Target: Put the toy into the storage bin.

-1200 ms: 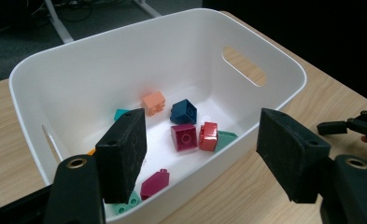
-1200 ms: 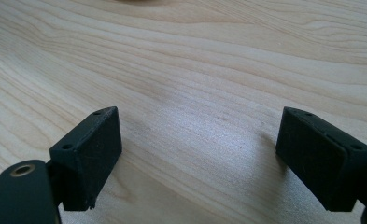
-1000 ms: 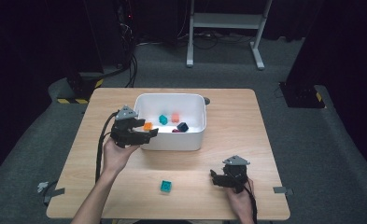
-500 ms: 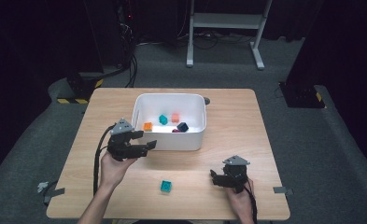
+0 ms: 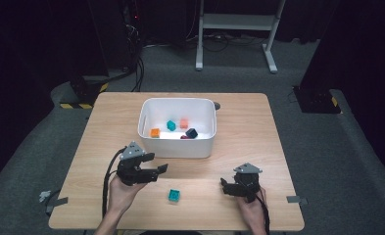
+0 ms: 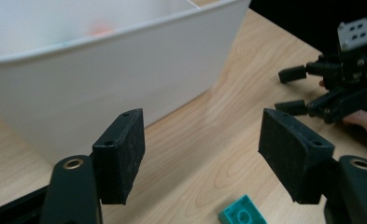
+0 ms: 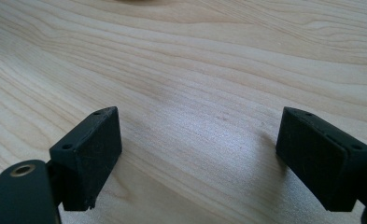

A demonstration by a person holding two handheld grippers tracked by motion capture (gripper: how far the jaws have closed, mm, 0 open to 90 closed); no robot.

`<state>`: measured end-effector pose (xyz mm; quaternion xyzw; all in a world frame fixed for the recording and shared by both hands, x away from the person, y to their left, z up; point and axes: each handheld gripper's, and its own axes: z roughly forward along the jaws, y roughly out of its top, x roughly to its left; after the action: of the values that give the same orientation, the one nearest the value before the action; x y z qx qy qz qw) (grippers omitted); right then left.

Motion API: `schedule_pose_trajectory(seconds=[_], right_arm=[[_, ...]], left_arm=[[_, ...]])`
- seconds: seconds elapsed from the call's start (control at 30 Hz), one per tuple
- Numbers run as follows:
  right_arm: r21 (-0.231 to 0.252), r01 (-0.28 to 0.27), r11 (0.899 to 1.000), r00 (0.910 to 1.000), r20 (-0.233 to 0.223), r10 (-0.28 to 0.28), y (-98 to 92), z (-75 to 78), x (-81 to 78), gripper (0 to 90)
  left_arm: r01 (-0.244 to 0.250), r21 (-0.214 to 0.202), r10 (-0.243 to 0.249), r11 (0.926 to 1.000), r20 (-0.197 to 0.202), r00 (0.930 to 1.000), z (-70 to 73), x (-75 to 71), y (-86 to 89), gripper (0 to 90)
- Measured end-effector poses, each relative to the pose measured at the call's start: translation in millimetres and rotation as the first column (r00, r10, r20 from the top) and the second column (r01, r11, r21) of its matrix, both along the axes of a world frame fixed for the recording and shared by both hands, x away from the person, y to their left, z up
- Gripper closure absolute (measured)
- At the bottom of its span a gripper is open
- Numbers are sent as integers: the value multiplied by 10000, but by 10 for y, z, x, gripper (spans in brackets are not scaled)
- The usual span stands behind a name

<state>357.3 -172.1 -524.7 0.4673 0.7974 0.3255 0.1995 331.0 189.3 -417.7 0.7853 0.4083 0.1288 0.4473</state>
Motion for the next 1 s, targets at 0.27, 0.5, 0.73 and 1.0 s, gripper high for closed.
schedule_pose_trajectory(seconds=[0.27, 0.5, 0.73, 1.0], right_arm=[[1, -1, 10000, 10000, -2, 1, 0, 0, 0, 139], [-1, -2, 10000, 10000, -1, 2, 0, 0, 0, 139], [-3, 0, 10000, 10000, -1, 0, 0, 0, 0, 139], [-1, -1, 10000, 10000, -5, 1, 0, 0, 0, 139]], left_arm=[[389, -280, -404, 9989, -559, 9976, -237, -89, -65, 283], [708, -79, -712, 9975, -688, 9951, -398, -178, -219, 271], [895, 311, -867, 9955, -820, 9929, -573, -237, -303, 264], [1097, 643, -1020, 9919, -1124, 9884, -734, -260, -413, 254]])
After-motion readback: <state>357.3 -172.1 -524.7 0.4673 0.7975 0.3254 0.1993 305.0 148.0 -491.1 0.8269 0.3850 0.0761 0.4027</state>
